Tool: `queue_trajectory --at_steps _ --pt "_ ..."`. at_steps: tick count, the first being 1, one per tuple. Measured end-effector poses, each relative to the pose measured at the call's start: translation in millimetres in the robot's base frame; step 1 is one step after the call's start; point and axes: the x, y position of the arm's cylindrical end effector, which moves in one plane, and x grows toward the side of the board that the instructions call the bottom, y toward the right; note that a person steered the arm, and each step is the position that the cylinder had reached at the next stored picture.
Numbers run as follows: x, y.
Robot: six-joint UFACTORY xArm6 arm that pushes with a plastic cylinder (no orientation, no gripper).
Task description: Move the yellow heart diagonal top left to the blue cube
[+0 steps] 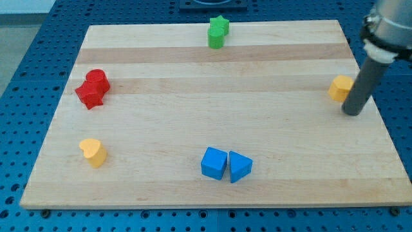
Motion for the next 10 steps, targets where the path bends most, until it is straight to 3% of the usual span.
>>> queue_trajectory --at_steps 3,4,7,8,10 --pt "-17 -31" --pt "6 -103" --pt "20 -420" --pt "29 -499" --pt "126 -511"
